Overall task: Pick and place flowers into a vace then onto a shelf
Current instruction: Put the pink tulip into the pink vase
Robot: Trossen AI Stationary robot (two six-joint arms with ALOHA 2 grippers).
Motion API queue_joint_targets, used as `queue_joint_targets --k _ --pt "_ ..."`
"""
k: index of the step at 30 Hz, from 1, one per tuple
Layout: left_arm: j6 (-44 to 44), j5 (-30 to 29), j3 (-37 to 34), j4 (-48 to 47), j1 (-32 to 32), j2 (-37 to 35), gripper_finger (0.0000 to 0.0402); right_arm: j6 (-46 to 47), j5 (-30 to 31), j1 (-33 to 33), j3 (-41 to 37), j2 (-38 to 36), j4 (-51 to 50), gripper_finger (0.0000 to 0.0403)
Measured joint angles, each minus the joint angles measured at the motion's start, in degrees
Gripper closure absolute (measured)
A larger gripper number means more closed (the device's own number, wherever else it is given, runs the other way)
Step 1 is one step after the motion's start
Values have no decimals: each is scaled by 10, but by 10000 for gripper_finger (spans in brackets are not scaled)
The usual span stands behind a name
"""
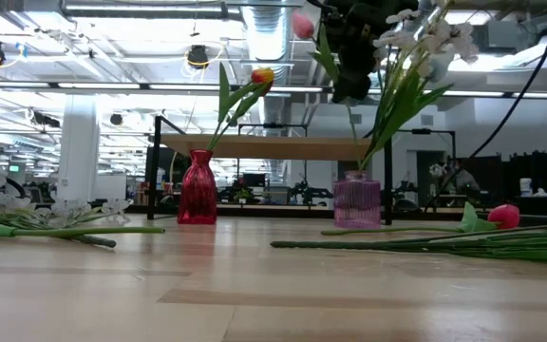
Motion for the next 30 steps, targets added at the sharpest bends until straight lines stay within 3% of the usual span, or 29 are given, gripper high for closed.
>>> queue_joint_targets --k 8,20,30 --pt "0 0 0 0 0 0 184 1 0 0 0 0 -16 377" --pt "-1 -1 0 0 0 0 184 2 3 0 0 0 -21 326" --pt "-1 -2 0 0 0 0 184 -4 18 0 0 0 -22 324"
